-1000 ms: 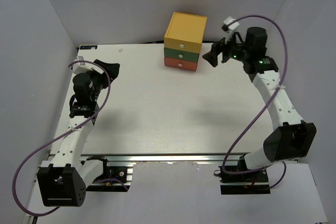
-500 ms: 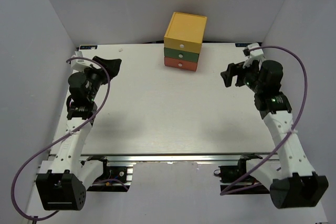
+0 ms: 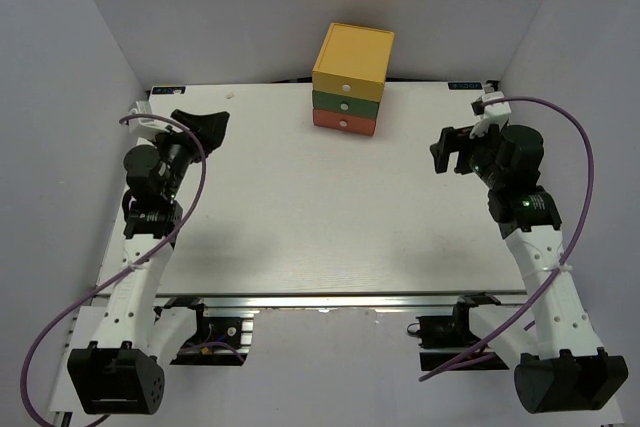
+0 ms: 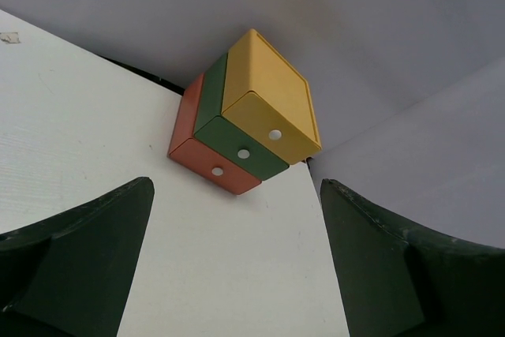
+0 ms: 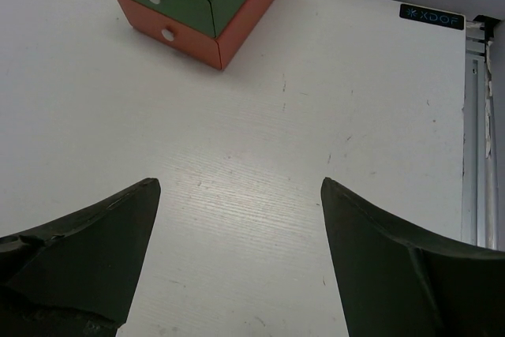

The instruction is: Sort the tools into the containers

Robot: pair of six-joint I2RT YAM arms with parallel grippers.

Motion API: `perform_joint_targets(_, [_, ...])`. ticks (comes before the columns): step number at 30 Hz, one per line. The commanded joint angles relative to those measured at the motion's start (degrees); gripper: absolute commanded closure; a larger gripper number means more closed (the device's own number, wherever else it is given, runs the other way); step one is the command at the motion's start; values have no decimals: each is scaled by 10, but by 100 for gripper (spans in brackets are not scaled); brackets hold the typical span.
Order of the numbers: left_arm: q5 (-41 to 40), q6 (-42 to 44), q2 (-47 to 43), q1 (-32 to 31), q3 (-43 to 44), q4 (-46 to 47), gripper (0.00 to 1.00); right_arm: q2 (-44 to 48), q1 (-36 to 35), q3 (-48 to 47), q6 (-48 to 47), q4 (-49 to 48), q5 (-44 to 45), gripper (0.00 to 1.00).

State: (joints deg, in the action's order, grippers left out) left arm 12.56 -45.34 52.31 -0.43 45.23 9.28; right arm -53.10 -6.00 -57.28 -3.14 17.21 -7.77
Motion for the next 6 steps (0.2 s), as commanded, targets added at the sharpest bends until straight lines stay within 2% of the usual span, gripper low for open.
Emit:
perform_joint_targets(1, [5, 1, -24, 3, -8, -2, 2, 19, 2, 10, -4, 2, -1, 11])
perform_joint_targets(6, [-3, 12, -49, 3, -16, -23, 2, 30, 2, 37, -14, -16, -14, 11])
